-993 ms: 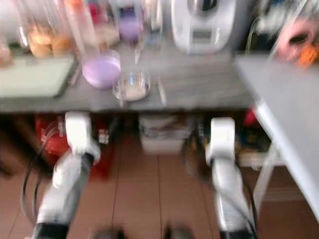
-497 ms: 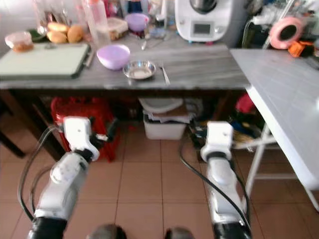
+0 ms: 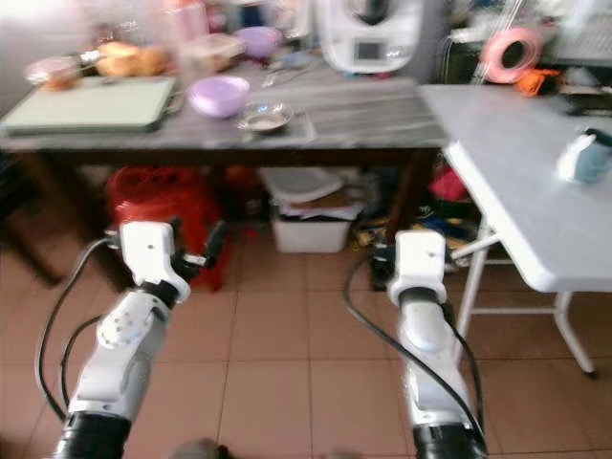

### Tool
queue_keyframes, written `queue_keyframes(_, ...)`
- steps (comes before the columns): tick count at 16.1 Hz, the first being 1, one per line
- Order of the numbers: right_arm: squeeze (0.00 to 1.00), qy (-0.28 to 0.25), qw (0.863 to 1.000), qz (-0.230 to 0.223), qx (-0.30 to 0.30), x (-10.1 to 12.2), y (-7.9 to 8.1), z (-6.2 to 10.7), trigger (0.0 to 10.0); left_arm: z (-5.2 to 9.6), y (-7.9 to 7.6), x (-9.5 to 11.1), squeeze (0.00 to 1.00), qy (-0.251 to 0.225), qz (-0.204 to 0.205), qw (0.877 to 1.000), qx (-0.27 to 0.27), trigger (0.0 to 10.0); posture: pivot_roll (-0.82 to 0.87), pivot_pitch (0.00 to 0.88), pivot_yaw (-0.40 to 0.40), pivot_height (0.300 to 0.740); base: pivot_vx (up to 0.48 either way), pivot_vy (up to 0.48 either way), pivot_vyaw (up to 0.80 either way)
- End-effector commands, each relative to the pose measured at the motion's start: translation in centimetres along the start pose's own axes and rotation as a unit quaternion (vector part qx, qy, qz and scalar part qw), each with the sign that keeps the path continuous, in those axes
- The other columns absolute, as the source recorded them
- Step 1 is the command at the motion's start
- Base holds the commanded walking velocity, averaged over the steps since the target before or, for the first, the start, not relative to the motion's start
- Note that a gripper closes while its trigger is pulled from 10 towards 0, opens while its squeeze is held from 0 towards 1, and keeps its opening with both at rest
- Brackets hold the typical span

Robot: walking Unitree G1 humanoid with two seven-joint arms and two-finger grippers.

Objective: Setting the table

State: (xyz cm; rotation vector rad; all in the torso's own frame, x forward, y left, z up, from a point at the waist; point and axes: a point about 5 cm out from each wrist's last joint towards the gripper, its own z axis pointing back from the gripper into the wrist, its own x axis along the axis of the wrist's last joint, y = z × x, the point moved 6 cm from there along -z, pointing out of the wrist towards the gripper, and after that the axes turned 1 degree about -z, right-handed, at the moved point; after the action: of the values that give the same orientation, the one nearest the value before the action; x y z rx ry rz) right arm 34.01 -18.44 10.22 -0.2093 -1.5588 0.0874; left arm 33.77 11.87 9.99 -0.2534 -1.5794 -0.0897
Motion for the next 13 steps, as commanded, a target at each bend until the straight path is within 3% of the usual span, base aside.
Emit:
queue_keyframes(1,0.0,0.008,1.0,-0.009,0.002,-0.18,0.01,0.15,10.0,-0.09,-0.52,0.3,0.0,-0.008,0.0,1.0,-0.014,10.0,-0.07,0.0,0.018,0.74,0.0,0.0,0.0)
queue_keyframes(4,0.0,0.01,0.997,-0.065,0.028,-0.06,0.74,0.46,10.0,-0.1,-0.68,0.53,0.0,-0.012,-0.001,1.0,-0.018,10.0,-0.07,0.0,0.017,0.74,0.179,-0.35,0.0)
queue_keyframes(13,0.0,0.008,0.998,-0.058,0.029,0.12,0.43,0.21,10.0,-0.07,-0.47,0.37,0.0,-0.006,-0.005,1.0,-0.013,10.0,-0.06,0.0,0.015,0.74,0.0,-0.42,0.0)
